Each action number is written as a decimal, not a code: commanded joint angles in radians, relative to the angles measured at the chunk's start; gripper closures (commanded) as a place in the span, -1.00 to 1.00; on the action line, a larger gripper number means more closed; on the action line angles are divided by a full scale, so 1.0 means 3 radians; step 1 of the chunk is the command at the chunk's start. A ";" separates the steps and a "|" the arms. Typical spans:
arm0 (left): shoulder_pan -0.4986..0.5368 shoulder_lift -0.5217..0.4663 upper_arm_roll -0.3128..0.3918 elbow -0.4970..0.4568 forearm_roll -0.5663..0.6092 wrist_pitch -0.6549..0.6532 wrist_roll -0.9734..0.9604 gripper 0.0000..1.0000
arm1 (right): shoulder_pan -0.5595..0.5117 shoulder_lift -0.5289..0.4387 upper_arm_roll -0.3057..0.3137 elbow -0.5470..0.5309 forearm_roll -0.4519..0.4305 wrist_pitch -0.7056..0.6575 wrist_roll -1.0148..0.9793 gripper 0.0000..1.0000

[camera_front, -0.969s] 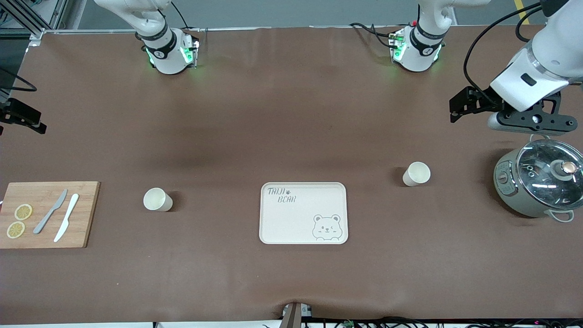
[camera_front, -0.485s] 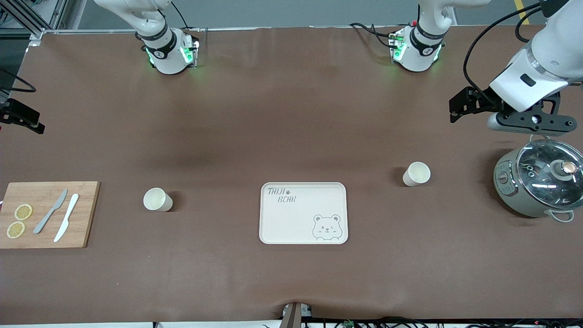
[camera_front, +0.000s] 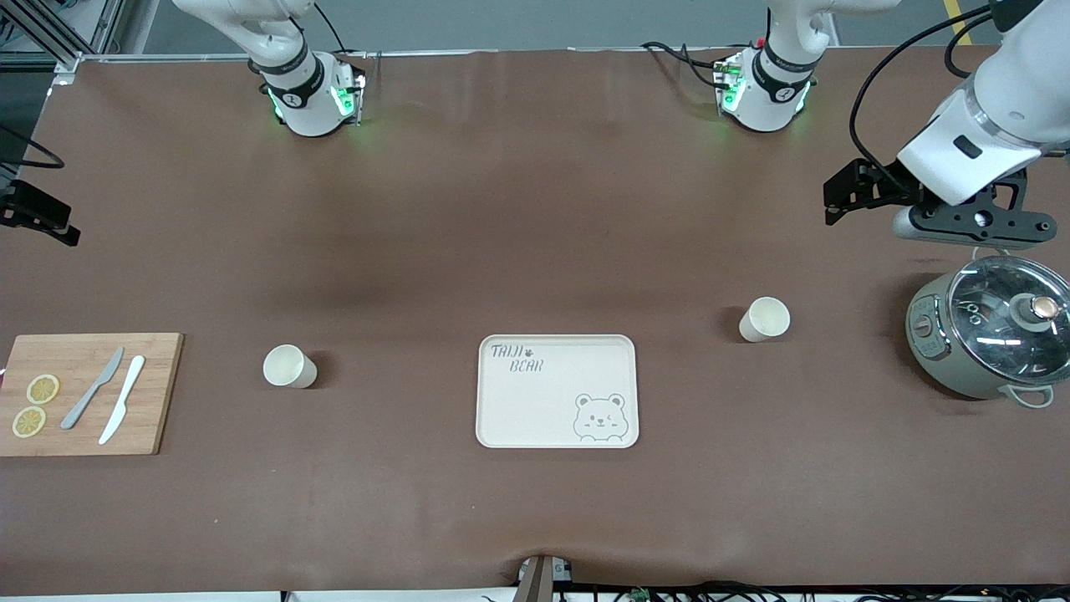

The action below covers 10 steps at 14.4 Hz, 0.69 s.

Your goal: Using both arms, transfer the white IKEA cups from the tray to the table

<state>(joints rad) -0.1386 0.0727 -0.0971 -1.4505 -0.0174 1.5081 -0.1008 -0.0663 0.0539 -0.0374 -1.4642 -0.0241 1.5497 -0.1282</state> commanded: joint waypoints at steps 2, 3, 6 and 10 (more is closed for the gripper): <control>0.0012 -0.0048 -0.0019 -0.0043 0.0022 -0.0006 -0.0022 -1.00 | -0.0045 -0.0011 0.0043 0.0033 -0.0053 -0.0007 0.0044 -1.00; 0.0012 -0.0048 -0.0019 -0.0043 0.0017 0.0004 -0.0022 -1.00 | -0.0050 -0.0011 0.0043 0.0038 -0.0053 -0.0001 0.0044 -1.00; 0.0012 -0.0048 -0.0019 -0.0038 0.0002 0.0009 -0.0027 -1.00 | -0.0045 -0.0011 0.0043 0.0054 -0.0068 0.0004 0.0039 -1.00; 0.0017 -0.0022 -0.0019 -0.0058 0.0012 -0.0001 -0.0022 -1.00 | -0.0045 -0.0011 0.0043 0.0054 -0.0063 0.0009 0.0039 -1.00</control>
<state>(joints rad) -0.1369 0.0735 -0.0971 -1.4550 -0.0174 1.5082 -0.1008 -0.0663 0.0539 -0.0374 -1.4576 -0.0243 1.5560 -0.1278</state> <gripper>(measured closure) 0.000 0.000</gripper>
